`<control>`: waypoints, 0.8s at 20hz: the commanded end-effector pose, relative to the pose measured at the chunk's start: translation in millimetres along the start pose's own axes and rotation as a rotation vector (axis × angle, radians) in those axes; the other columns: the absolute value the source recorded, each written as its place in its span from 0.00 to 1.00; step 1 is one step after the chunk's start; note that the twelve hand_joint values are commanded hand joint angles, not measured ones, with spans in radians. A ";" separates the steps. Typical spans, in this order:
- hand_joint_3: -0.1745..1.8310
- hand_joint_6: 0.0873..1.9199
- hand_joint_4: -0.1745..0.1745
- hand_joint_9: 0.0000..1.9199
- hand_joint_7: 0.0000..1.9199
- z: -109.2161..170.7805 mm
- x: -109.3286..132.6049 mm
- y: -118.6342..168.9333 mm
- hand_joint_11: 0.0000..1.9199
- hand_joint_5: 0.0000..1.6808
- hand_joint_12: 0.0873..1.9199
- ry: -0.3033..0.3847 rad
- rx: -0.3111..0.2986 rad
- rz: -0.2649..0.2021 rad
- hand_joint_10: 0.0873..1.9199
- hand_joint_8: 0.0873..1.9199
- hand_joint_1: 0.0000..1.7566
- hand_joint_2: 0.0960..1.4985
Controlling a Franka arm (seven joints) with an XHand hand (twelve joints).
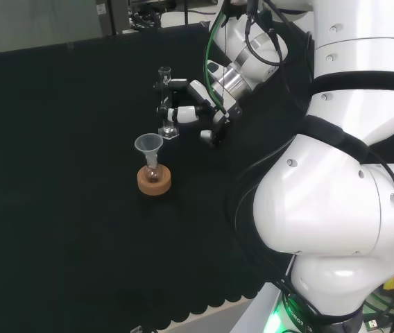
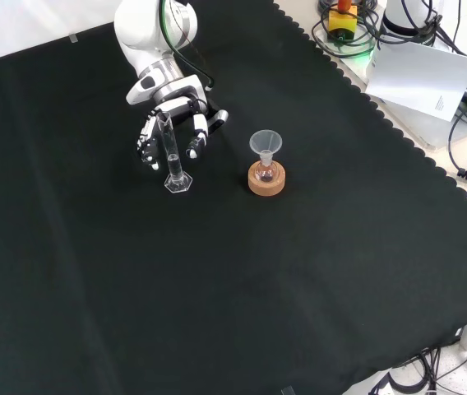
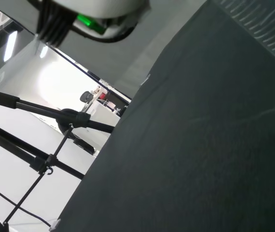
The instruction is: Pick up the graduated cylinder.
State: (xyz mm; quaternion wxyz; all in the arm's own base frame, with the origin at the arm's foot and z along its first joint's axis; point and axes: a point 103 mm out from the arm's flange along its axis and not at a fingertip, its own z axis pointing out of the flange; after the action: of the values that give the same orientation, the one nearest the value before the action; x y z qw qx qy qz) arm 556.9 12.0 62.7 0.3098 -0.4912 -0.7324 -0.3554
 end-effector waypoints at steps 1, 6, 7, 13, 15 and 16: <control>0.39 0.09 0.59 0.52 0.40 0.0 2.3 0.5 0.38 0.44 0.57 -0.002 -0.009 -0.006 0.12 0.22 0.57 0.39; 0.39 0.18 0.61 0.57 0.43 -2.1 4.5 -0.1 0.41 0.44 0.55 -0.006 -0.020 -0.014 0.09 0.20 0.58 0.39; 0.39 0.19 0.61 0.57 0.43 -2.6 4.8 0.0 0.41 0.44 0.55 -0.009 -0.020 -0.015 0.09 0.20 0.59 0.40; 0.39 0.23 0.61 0.60 0.45 -2.5 4.9 0.3 0.44 0.44 0.53 -0.007 -0.015 -0.012 0.07 0.20 0.59 0.40; 0.39 0.24 0.60 0.60 0.45 -1.9 4.9 0.7 0.44 0.43 0.53 -0.007 -0.012 -0.012 0.06 0.20 0.59 0.40; 0.39 0.24 0.60 0.60 0.45 -1.4 4.8 0.7 0.44 0.43 0.53 -0.006 -0.013 -0.012 0.06 0.20 0.59 0.40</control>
State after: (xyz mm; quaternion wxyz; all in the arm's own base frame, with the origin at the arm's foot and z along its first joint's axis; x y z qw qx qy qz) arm 556.4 12.5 68.1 0.3012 -0.4901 -0.7340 -0.3609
